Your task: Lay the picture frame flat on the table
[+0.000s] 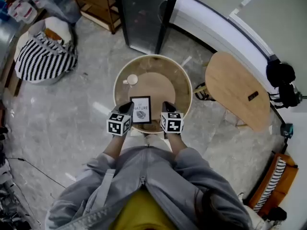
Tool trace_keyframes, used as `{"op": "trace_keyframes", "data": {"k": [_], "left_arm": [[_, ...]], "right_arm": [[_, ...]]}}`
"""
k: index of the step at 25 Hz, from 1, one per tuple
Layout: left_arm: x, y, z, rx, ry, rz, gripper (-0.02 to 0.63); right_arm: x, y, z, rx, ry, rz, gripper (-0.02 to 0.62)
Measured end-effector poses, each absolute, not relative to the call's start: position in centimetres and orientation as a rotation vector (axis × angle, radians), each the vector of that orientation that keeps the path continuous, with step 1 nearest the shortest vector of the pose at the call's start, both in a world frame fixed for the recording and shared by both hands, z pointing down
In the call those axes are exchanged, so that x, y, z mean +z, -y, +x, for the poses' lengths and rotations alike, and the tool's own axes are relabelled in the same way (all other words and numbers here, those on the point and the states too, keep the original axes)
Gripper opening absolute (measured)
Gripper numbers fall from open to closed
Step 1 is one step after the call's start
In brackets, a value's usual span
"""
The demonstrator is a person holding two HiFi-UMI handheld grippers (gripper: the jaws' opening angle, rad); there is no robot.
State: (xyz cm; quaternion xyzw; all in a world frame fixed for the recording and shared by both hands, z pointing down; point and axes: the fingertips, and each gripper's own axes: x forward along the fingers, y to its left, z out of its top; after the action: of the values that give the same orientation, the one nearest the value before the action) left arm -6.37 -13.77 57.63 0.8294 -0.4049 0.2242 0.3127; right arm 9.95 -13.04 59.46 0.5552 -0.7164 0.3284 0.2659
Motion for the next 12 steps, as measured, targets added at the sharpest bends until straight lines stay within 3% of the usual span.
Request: {"op": "trace_keyframes", "data": {"k": [12], "left_arm": [[34.2, 16.5, -6.9, 0.271, 1.421, 2.569, 0.003]], "right_arm": [[35.4, 15.8, 11.7, 0.425, 2.267, 1.857, -0.002]]}}
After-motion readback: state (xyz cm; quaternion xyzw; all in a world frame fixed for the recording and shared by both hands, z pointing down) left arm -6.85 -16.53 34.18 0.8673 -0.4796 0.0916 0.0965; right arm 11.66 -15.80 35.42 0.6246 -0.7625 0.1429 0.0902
